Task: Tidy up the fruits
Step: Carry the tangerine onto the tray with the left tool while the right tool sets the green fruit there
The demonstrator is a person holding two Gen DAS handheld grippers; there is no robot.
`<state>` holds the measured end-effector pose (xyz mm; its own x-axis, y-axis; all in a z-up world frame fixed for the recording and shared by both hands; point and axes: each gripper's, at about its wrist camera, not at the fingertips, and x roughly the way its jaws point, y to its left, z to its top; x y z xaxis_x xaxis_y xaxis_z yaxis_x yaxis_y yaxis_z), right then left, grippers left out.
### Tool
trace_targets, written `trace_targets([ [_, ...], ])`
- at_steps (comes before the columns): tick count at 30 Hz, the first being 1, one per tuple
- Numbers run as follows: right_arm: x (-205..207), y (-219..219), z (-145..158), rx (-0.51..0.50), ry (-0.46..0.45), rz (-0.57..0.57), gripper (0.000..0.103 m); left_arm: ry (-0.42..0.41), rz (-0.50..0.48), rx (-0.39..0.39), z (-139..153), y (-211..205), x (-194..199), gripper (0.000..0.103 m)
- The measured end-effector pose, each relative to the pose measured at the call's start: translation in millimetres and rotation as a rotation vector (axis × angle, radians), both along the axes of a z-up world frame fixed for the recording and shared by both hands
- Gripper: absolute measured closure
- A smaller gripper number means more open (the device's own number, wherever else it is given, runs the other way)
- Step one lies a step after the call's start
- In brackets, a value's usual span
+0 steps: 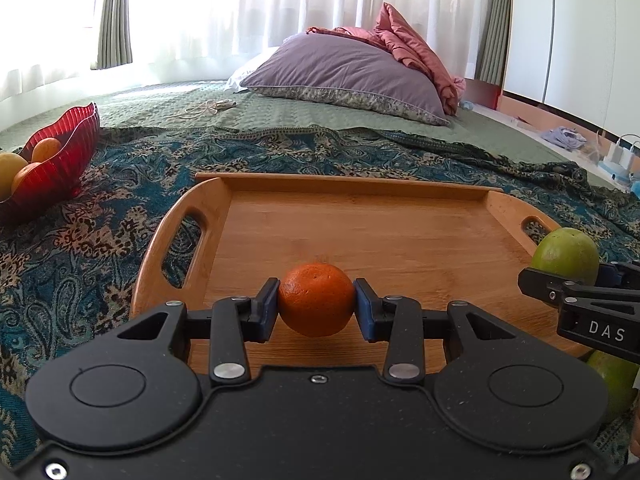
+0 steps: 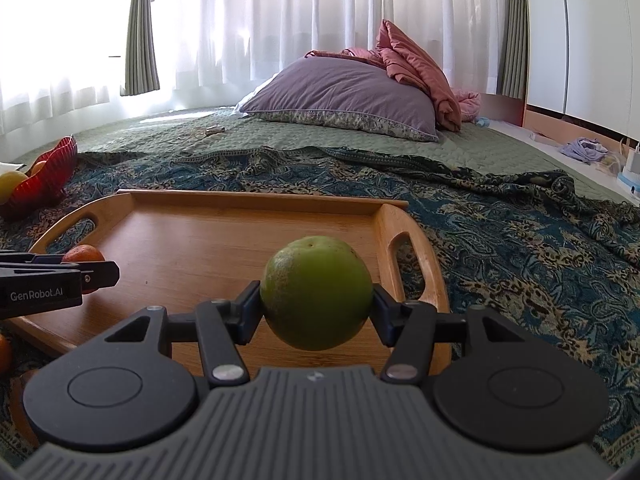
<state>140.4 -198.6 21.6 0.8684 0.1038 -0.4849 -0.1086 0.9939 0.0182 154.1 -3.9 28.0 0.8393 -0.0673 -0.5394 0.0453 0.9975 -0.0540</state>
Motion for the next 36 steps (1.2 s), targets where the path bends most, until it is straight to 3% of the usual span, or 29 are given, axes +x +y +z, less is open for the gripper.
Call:
trace_targets([
  [12, 15, -3, -2, -0.01, 0.107, -0.021, 0.043, 0.02, 0.004, 0.003, -5, -1, 5, 0.066],
  [32, 14, 1, -3, -0.03, 0.112, -0.017, 0.043, 0.011, 0.009, 0.016, -4, -2, 2, 0.065],
  [36, 12, 0, -2, -0.032, 0.115, -0.014, 0.042, 0.003, 0.006, 0.025, -2, -3, 1, 0.06],
])
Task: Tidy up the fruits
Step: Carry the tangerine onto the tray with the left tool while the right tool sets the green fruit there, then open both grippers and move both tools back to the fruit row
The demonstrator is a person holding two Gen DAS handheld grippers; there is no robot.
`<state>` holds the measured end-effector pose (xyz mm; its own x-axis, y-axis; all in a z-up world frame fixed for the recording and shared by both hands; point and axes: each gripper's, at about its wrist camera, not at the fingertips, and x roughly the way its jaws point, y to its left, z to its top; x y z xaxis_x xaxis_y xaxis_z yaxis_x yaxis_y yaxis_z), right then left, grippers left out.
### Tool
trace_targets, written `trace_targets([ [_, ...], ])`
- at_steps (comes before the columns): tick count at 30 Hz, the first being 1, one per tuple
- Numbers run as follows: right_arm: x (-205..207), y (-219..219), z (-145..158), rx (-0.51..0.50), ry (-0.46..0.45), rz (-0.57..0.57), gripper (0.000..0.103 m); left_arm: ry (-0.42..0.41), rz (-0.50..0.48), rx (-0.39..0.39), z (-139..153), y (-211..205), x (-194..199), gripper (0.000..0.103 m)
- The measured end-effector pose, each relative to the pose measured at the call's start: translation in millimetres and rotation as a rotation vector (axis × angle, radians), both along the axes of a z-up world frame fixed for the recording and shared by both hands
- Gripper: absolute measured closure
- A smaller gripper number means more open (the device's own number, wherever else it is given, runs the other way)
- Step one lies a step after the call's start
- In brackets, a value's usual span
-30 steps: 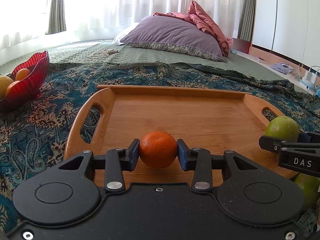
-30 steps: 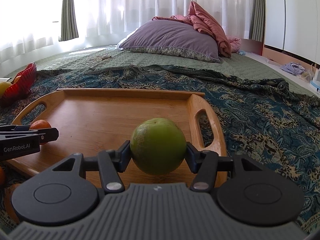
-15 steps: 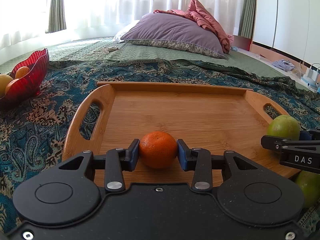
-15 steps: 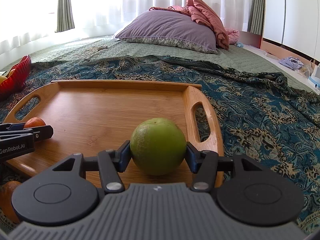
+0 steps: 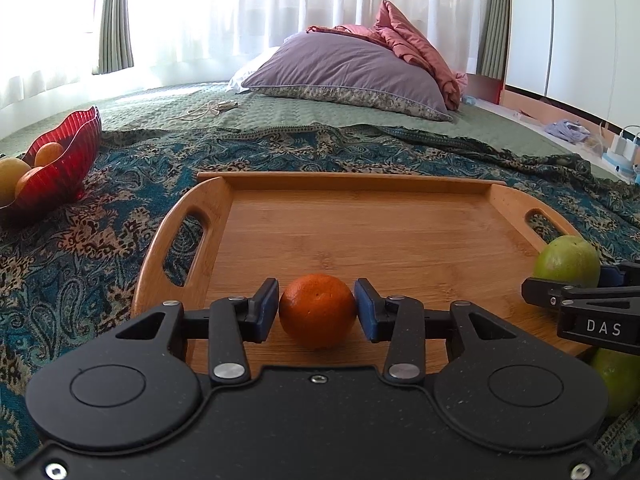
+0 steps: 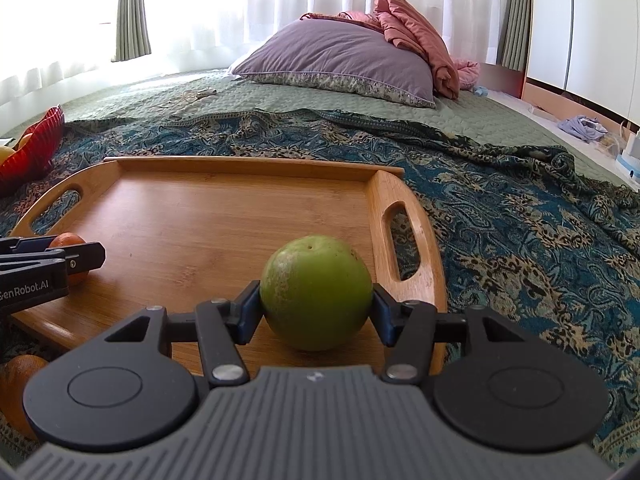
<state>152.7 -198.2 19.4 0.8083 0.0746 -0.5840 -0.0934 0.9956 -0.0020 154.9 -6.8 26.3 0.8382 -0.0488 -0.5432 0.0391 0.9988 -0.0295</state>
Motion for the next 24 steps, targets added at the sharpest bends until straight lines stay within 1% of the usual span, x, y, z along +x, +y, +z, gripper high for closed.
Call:
trace_targets([
  [2, -1, 0, 0, -0.002, 0.0, -0.001, 0.042, 0.004, 0.004, -0.004, 1, 0, 0, 0.059],
  [4, -4, 0, 1, -0.006, -0.015, 0.0, 0.036, 0.005, 0.007, -0.01, 1, 1, -2, 0.055],
  [6, -7, 2, 2, -0.019, -0.029, 0.001, 0.034, -0.003, 0.012, -0.011, 2, 2, -5, 0.046],
  [7, -8, 3, 2, -0.029, -0.032, 0.001, 0.033, -0.008, 0.012, -0.012, 2, 2, -7, 0.043],
  [9, -10, 3, 1, -0.032, -0.037, 0.005, 0.033, -0.019, 0.009, -0.016, 4, 3, -11, 0.032],
  [11, -13, 2, 2, -0.026, -0.045, 0.004, 0.033, -0.027, 0.004, -0.017, 6, 3, -15, 0.027],
  [13, -17, 0, 2, -0.016, -0.055, 0.004, 0.031, -0.035, 0.0, -0.014, 8, 4, -21, 0.025],
  [18, -27, -5, 1, 0.015, -0.07, -0.001, 0.03, -0.055, -0.008, -0.012, 13, 5, -38, 0.022],
  [24, -46, -9, 1, 0.04, -0.112, 0.008, 0.027, -0.083, -0.027, -0.021, 19, 3, -61, 0.016],
])
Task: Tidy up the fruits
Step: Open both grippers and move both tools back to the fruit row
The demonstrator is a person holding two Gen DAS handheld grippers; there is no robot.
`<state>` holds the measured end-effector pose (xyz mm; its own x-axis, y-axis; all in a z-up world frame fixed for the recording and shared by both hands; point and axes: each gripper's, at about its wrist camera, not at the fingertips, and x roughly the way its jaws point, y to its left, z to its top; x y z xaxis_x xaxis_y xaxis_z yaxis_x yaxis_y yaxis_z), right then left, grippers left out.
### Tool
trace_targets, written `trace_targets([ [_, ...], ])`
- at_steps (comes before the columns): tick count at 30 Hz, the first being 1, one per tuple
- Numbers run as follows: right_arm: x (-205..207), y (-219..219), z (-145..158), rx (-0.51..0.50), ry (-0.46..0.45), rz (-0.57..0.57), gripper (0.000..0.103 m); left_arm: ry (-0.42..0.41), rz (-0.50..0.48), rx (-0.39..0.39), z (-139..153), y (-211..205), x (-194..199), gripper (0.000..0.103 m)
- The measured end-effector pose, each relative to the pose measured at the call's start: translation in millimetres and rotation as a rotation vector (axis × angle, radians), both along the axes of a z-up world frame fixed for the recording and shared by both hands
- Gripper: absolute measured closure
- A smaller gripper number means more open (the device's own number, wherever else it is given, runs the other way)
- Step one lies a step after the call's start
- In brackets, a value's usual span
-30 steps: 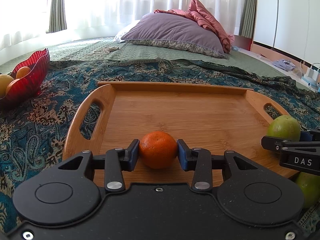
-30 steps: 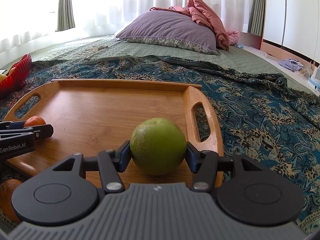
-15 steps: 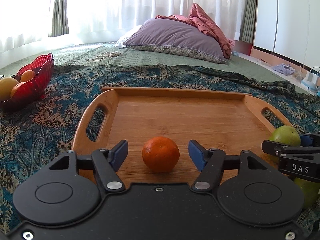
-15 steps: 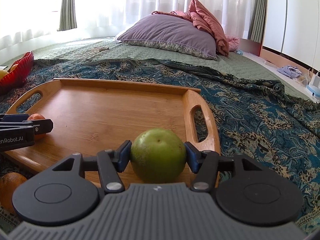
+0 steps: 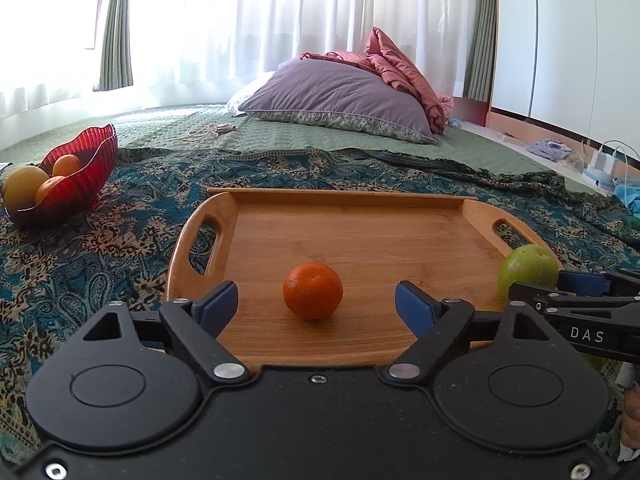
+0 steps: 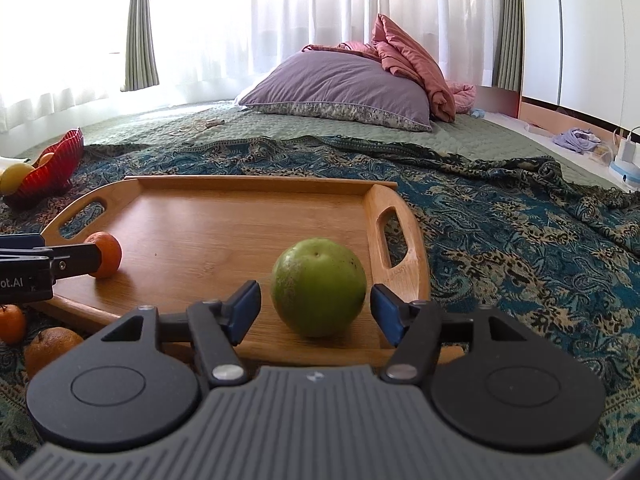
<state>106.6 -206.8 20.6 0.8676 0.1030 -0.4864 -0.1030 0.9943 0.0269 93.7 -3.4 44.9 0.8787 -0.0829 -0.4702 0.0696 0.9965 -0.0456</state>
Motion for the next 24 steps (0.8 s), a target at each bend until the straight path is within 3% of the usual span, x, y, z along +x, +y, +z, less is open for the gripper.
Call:
trace_targets([
  [11, -35, 0, 0, 0.01, -0.076, 0.015, 0.019, -0.029, -0.038, 0.055, -8, -14, -34, 0.013],
  [24, -58, 0, -20, 0.034, -0.056, 0.001, 0.015, -0.036, -0.054, 0.099, -19, -24, -53, 0.012],
])
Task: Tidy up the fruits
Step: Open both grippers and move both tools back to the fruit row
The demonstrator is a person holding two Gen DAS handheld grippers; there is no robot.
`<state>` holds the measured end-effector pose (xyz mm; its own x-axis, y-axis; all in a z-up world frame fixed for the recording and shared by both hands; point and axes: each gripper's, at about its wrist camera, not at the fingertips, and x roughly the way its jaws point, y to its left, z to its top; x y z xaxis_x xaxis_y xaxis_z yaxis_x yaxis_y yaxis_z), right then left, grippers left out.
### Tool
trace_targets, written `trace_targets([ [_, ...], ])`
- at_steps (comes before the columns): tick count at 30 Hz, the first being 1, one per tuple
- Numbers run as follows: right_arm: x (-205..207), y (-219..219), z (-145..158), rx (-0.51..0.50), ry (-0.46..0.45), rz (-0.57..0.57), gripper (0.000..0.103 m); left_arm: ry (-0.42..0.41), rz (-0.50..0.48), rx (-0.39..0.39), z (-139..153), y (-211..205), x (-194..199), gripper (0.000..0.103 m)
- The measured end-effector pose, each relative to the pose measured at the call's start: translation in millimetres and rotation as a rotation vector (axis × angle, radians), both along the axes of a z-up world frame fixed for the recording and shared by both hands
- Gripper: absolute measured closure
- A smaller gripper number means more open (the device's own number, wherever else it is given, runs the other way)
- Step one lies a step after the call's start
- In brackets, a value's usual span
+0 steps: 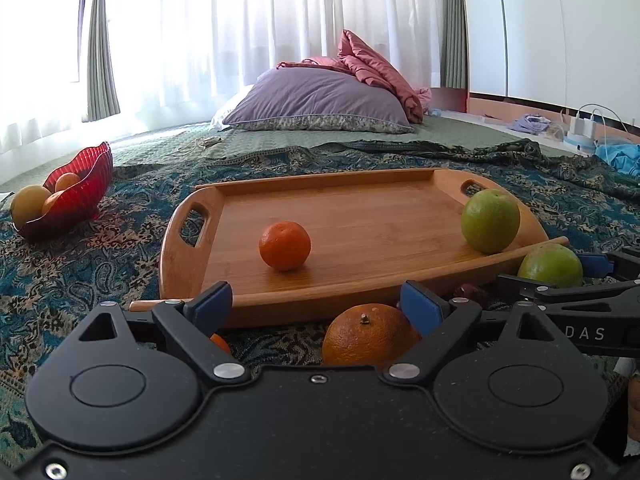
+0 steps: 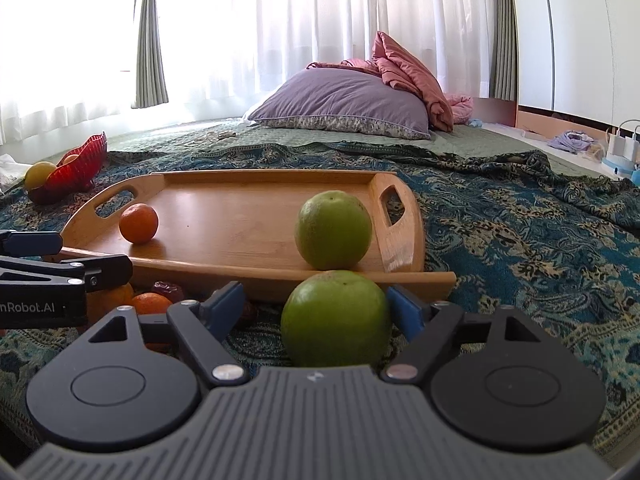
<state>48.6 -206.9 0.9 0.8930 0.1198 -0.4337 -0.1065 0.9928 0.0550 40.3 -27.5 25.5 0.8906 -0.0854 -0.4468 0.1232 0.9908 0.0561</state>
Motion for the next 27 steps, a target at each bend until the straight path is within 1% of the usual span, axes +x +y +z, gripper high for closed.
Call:
trace_targets([
  [7, -3, 0, -15, -0.003, 0.049, -0.007, 0.014, 0.017, -0.016, -0.012, -3, 0, -9, 0.012],
  [11, -5, 6, -19, -0.044, 0.036, -0.003, 0.013, 0.027, -0.019, -0.011, -7, 0, -13, 0.012],
  [16, -5, 6, -20, -0.035, 0.033, -0.004, 0.013, 0.028, -0.011, -0.018, -9, 2, -20, 0.012],
  [19, -6, 7, -21, -0.041, 0.029, -0.004, 0.013, 0.037, -0.016, -0.042, -10, 4, -25, 0.02],
  [21, -6, 7, -21, -0.041, 0.027, -0.005, 0.013, 0.044, -0.041, -0.067, -10, 6, -28, 0.035],
  [22, -6, 7, -22, -0.04, 0.026, -0.006, 0.013, 0.051, -0.054, -0.081, -10, 7, -29, 0.039],
  [24, -6, 7, -22, -0.038, 0.024, -0.006, 0.012, 0.059, -0.069, -0.105, -9, 7, -29, 0.051],
  [26, -6, 7, -23, -0.039, 0.023, -0.006, 0.012, 0.069, -0.081, -0.128, -8, 7, -27, 0.054],
  [27, -6, 7, -22, -0.038, 0.022, -0.007, 0.013, 0.072, -0.081, -0.14, -8, 7, -26, 0.053],
])
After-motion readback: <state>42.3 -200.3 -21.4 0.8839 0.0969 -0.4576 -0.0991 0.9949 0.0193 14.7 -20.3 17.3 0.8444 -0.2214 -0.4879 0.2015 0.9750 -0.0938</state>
